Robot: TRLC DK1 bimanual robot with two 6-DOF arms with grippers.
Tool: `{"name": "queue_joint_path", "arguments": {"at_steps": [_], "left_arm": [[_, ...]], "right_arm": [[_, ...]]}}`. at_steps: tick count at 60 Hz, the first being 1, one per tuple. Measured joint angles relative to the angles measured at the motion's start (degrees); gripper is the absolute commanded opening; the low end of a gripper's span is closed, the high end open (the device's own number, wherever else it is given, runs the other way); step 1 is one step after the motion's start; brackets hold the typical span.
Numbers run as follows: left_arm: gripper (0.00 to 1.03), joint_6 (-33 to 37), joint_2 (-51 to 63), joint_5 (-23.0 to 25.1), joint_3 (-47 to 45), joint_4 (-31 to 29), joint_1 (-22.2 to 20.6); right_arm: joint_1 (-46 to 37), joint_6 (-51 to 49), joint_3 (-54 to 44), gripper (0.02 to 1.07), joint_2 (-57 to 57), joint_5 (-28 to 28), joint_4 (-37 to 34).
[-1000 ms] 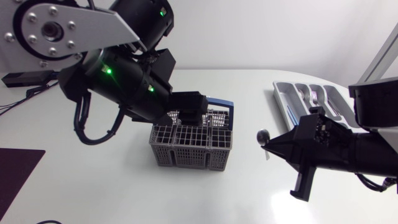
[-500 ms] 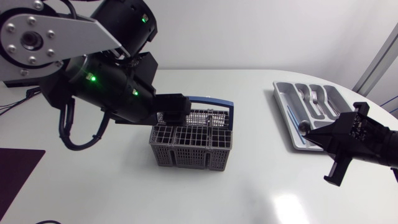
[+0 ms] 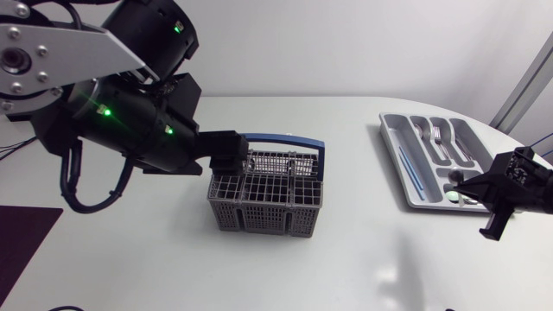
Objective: Unload the cutlery basket into the drawer organizer.
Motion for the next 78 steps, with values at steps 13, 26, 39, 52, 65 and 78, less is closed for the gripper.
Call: {"name": "queue_joint_path", "arguments": {"at_steps": [13,26,39,52,65,78], "left_arm": [[0.92,0.00,-1.16,-0.17,-1.84,-0.31,1.49],[0.92,0.00,-1.51,-0.20,-3.06,-0.39,3.26],[0.92,0.02,-2.45,-0.20,-3.32,-0.42,4.09],[0.92,0.04,-3.48,-0.20,-5.09,-0.39,5.53],[0.92,0.24,-5.88,-0.39,-6.88,-0.39,5.92],[0.92,0.24,-7.23,-0.44,-8.35,-0.42,6.36]], "right_arm": [[-6.05,-6.23,9.90,0.07,12.13,0.07,0.70],[-9.25,-10.10,16.31,0.07,22.27,1.38,1.77],[-10.14,-13.42,18.67,0.07,28.76,5.77,6.49],[-9.94,-15.61,18.67,0.07,31.74,9.40,10.49],[-9.68,-17.55,17.31,0.39,32.57,12.11,13.53],[-9.31,-17.97,15.56,0.49,32.57,13.05,15.41]]}}
